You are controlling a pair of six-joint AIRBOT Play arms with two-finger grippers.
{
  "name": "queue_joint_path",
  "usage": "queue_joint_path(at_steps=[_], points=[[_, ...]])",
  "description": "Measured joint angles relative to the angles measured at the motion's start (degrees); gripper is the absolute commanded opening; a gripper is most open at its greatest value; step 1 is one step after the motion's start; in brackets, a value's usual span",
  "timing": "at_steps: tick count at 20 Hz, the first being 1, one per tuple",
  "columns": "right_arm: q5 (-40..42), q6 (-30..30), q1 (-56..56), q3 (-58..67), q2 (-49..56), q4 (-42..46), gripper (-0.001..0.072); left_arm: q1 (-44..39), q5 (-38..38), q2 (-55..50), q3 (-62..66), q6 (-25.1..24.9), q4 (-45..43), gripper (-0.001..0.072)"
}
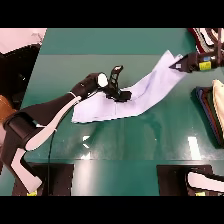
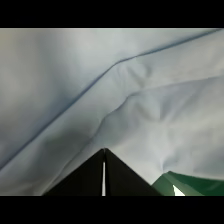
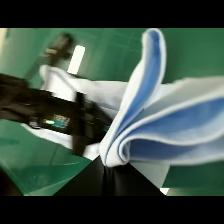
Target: Fold the shirts.
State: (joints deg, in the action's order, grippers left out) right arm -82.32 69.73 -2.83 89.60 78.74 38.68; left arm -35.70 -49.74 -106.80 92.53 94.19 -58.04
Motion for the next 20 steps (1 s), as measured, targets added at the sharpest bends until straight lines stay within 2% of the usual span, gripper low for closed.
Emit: queue_joint_path(at_steps=[11, 15, 20], points=[[6.47, 1.31, -15.43, 3.54, -0.33, -1.64, 0.0018, 0.7, -1.6, -2.21, 3.5, -0.09, -1.73, 0.0021], [8.96, 1.36, -19.32, 3.61, -0.31, -1.66, 0.0018, 6.05, -7.02, 3.34, 4.96, -0.13, -7.58, 0.0022], [14.51, 0.35, -28.13, 3.67, 2.8, -1.77, 0.0019, 17.53, -13.11, 14.82, 5.42, -1.01, -16.61, 0.0022]])
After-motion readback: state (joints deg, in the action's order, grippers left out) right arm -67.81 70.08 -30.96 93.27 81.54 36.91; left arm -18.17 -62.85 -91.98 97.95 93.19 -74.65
